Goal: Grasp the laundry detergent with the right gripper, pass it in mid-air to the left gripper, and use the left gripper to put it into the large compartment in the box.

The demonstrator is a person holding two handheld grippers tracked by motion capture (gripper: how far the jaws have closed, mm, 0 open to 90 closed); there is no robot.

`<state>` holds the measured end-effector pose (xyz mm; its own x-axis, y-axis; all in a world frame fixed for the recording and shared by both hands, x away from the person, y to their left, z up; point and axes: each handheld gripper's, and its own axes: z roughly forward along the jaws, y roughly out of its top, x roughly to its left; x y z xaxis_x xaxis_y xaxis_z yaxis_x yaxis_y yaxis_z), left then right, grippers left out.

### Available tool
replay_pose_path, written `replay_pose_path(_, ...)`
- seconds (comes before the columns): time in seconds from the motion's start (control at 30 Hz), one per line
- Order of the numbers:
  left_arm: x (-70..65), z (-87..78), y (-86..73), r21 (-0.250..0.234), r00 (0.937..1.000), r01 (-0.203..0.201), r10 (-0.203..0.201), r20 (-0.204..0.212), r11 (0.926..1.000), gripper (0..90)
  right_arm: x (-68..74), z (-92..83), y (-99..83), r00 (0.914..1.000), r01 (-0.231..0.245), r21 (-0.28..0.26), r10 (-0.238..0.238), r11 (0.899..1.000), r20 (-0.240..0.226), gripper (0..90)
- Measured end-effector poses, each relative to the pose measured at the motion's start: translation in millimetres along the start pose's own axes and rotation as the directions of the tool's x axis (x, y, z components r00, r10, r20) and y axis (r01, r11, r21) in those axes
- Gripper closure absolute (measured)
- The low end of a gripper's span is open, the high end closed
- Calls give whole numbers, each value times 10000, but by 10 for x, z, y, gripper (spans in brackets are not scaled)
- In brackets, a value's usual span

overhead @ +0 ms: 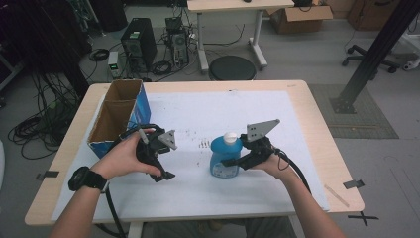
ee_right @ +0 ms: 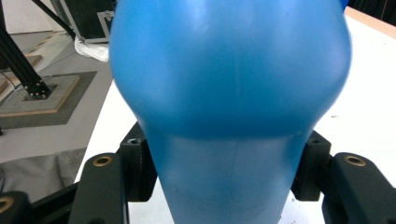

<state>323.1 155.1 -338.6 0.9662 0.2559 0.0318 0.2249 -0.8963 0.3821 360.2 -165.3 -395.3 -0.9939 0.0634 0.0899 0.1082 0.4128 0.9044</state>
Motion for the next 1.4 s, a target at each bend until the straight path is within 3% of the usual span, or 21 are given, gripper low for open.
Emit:
replay_pose_path(0.3, -2, -14, 19, -46, 10000, -37, 37, -7, 10000, 40, 8, -18, 4, 9993, 224, -82, -221, 9997, 295, 423)
replay_pose_path(0.53, 1, -47, 48, -61, 9999, -104, 103, -52, 9999, 42, -11, -26, 25, 9994, 35, 21, -36, 10000, 331, 428)
replay_pose_path(0.83, 11, -184, 119, -112, 9996, -202, 200, -190, 9997, 42, -42, -70, 218, 9996, 101, 317, -108, 9994, 246, 430)
replay_pose_path(1.03, 17, -356, 207, -193, 9989, -381, 375, -297, 9991, 40, -46, -91, 443, 9992, 400, 666, -404, 9970, 43, 430)
replay_pose_path(1.23, 35, -646, 352, -745, 9980, -507, 476, -425, 9959, 38, -29, -62, 686, 9968, 783, 1022, -760, 9917, -262, 430)
replay_pose_path(1.4, 39, -857, 475, -958, 9962, -658, 599, -629, 9932, 35, 18, -8, 839, 9941, 1006, 979, -961, 9901, -502, 431)
